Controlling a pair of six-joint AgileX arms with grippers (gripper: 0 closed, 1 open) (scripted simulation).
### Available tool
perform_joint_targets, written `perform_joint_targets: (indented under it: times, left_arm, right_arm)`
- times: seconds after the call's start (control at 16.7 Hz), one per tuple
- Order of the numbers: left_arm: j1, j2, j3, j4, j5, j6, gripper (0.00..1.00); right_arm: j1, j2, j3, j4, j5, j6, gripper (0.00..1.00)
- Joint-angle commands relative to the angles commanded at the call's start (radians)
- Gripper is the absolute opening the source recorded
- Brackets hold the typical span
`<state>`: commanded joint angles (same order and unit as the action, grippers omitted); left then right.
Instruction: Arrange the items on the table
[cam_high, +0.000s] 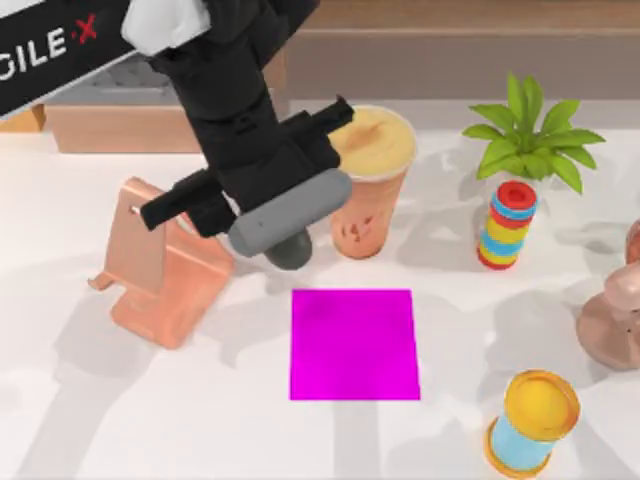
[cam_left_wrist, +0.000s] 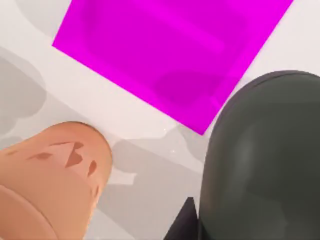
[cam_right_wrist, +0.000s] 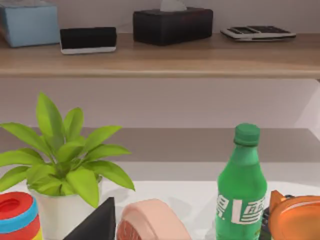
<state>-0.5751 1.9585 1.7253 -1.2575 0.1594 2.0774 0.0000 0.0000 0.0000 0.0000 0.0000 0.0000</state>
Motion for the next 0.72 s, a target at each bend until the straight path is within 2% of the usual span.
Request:
perform_joint_targets:
  times: [0.36,0.54,0.72]
  left_arm:
    - [-0.179,0.190,-0.047,0.126,-0.093,0.230,0.00]
    - [-0.221,0.240,-0.038,0.188,-0.148,0.285,0.00]
    - [-0.228,0.249,-0.035,0.201,-0.160,0.294,0.00]
  right_arm:
    - [0.000,0.000,0.000,0.000,0.000,0.000,1.00]
    - [0.000,0.000,0.000,0.000,0.000,0.000,1.00]
    - [0.000,0.000,0.000,0.000,0.000,0.000,1.00]
